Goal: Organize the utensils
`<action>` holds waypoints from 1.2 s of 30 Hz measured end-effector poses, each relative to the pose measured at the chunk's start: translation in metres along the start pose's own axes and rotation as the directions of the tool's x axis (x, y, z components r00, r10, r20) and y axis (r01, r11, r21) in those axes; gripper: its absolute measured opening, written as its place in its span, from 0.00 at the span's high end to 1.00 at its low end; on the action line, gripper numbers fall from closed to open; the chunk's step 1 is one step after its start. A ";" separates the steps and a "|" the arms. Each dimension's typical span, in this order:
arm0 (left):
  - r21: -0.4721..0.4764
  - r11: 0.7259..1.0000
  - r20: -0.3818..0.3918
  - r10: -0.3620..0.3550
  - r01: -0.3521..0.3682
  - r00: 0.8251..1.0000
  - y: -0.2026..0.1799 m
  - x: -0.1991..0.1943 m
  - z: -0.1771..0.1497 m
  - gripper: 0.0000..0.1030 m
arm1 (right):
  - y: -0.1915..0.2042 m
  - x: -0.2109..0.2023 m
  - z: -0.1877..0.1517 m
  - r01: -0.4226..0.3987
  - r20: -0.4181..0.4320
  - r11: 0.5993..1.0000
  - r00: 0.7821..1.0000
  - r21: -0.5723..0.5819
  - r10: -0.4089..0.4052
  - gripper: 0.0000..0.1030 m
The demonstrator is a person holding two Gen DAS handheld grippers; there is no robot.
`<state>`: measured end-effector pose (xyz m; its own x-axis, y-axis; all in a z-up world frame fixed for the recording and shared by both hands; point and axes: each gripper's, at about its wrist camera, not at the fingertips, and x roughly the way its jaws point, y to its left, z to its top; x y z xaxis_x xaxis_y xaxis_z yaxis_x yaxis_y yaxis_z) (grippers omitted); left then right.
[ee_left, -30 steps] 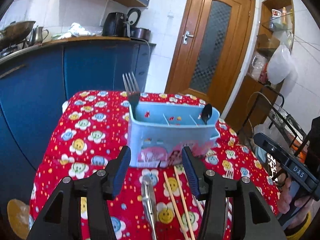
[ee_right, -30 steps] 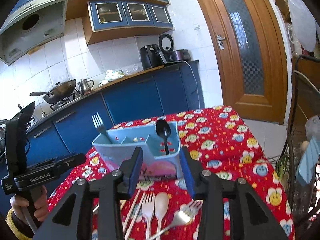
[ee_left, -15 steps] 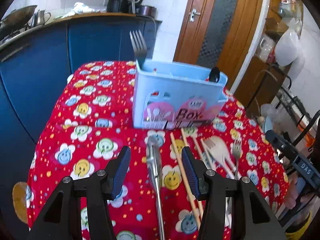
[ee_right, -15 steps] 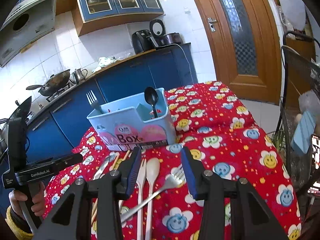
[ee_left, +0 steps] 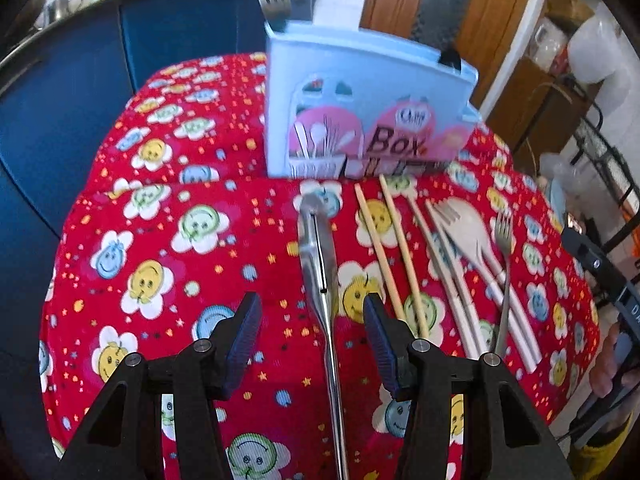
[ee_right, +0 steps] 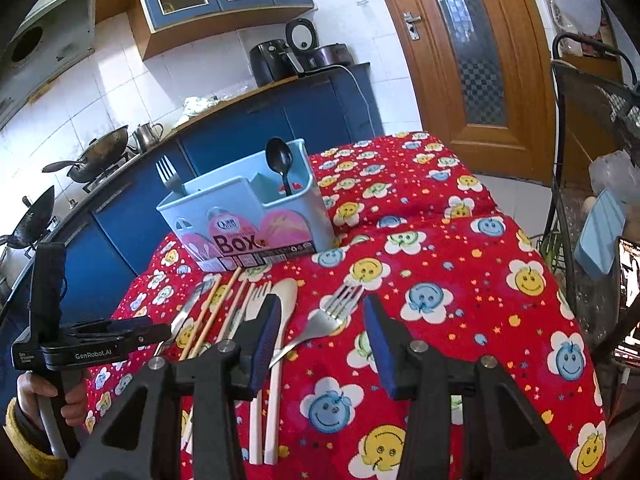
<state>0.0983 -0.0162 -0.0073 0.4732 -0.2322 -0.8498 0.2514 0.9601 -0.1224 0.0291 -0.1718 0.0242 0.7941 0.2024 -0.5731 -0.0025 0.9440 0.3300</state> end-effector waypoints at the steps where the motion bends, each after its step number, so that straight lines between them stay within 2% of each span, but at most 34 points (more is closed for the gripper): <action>1: 0.005 1.000 -0.014 0.001 -0.001 1.000 0.000 0.002 0.000 0.47 | -0.001 0.001 -0.001 0.000 -0.005 1.000 1.000 0.003 0.000 0.55; 3: 0.014 1.000 -0.048 0.000 0.001 0.999 -0.001 0.007 0.001 0.48 | -0.002 0.002 -0.001 -0.002 -0.012 1.000 1.000 0.009 0.002 0.55; 7: 0.036 0.999 -0.089 0.025 -0.022 0.996 -0.002 0.010 0.004 0.56 | -0.005 0.004 -0.003 -0.002 -0.023 1.000 1.000 0.015 0.003 0.55; 12: 0.062 0.997 -0.163 0.055 -0.045 0.985 -0.005 0.015 0.012 0.57 | -0.006 0.006 -0.003 -0.005 -0.031 1.000 1.000 0.017 0.005 0.55; 14: 0.082 0.996 -0.177 0.061 -0.047 0.982 -0.009 0.017 0.014 0.64 | -0.007 0.007 -0.003 -0.007 -0.038 1.000 0.999 0.020 0.008 0.55; 16: 0.079 0.996 -0.183 0.059 -0.045 0.981 -0.010 0.017 0.016 0.81 | -0.008 0.009 -0.003 -0.008 -0.049 1.000 0.999 0.025 0.010 0.55; 18: 0.055 0.998 -0.183 0.044 -0.035 0.982 -0.008 0.017 0.017 0.84 | -0.008 0.009 -0.003 -0.008 -0.055 1.000 0.998 0.027 0.010 0.55; 23: 0.020 1.000 -0.132 0.006 -0.003 0.991 -0.001 0.013 0.013 0.84 | -0.009 0.014 -0.001 -0.012 -0.113 0.999 0.993 0.053 0.018 0.55; 27: -0.045 0.996 -0.059 -0.086 0.083 0.995 0.011 0.007 0.003 0.84 | -0.010 0.021 0.002 -0.012 -0.154 0.998 0.988 0.065 0.021 0.55; 31: -0.103 0.982 0.042 -0.154 0.158 0.987 0.025 -0.003 -0.006 0.84 | -0.014 0.032 0.007 0.001 -0.177 0.996 0.984 0.089 0.015 0.55; 36: -0.122 0.970 0.144 -0.194 0.212 0.970 0.029 -0.016 -0.015 0.84 | -0.021 0.052 0.009 -0.013 -0.231 0.988 0.972 0.154 0.049 0.55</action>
<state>0.0856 0.0172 -0.0052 0.5316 -0.4343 -0.7272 0.2411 0.9006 -0.3616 0.0759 -0.1834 -0.0060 0.6308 0.3034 -0.7142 0.0803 0.8899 0.4490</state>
